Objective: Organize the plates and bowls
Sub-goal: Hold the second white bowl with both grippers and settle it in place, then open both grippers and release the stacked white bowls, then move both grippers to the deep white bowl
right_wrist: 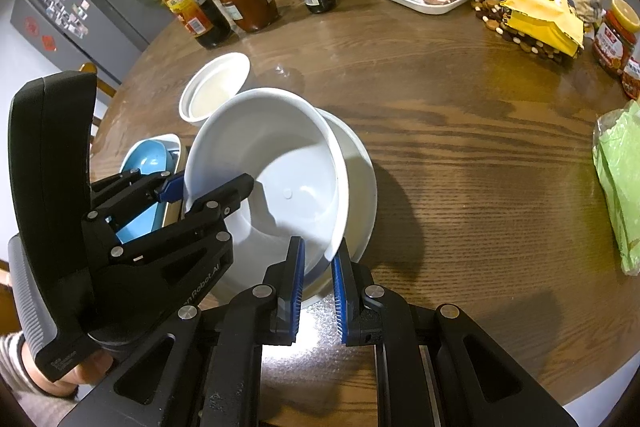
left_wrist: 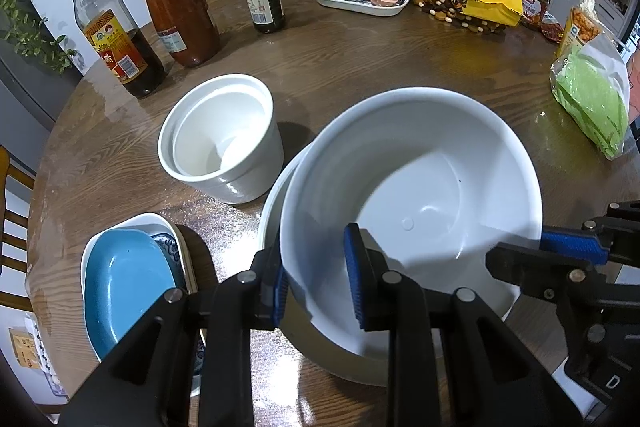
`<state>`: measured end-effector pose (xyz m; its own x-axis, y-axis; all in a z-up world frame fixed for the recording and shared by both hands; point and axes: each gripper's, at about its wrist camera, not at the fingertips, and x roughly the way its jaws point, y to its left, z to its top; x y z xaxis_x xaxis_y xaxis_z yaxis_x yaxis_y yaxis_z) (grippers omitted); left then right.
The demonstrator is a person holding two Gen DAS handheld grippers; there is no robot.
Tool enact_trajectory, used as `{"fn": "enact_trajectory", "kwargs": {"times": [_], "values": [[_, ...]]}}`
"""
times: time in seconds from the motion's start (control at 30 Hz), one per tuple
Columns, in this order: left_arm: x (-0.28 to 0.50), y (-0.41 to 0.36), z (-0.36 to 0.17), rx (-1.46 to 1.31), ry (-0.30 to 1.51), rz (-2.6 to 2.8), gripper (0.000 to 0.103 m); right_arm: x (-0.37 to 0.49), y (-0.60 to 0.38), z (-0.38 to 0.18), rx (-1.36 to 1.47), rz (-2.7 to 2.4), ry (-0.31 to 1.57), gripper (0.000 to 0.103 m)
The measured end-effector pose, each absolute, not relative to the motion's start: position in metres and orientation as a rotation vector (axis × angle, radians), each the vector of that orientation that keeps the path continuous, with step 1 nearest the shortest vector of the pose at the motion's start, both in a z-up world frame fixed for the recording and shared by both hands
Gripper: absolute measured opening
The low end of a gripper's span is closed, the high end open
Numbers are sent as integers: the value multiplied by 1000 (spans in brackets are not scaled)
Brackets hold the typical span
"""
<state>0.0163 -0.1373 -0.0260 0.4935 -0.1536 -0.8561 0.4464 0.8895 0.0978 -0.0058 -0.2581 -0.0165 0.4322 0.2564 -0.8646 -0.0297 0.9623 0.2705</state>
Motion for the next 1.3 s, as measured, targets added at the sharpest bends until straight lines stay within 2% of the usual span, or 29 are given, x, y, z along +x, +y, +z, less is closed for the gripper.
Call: {"fn": "enact_trajectory", "kwargs": {"times": [0.17,0.2,0.27,0.33,0.4,0.57,0.67,1.3], "values": [[15,-137,-24,322,988,-374,27,-5,-257,-15,208,168,1112,14],[14,-137,-23,319,985,-375,29,-6,-256,-14,199,164,1110,14],[13,-137,-20,311,976,-380,38,-7,-254,-10,165,143,1101,20],[11,-136,-16,310,960,-381,42,-8,-254,-6,148,132,1082,23],[10,-135,-11,307,945,-382,43,-8,-257,-3,154,127,1070,23],[12,-125,2,258,915,-371,58,-5,-266,4,204,131,1040,24],[17,-117,9,226,906,-356,62,0,-271,6,247,145,1030,24],[90,-48,19,17,963,-162,62,76,-239,22,293,272,998,24]]}}
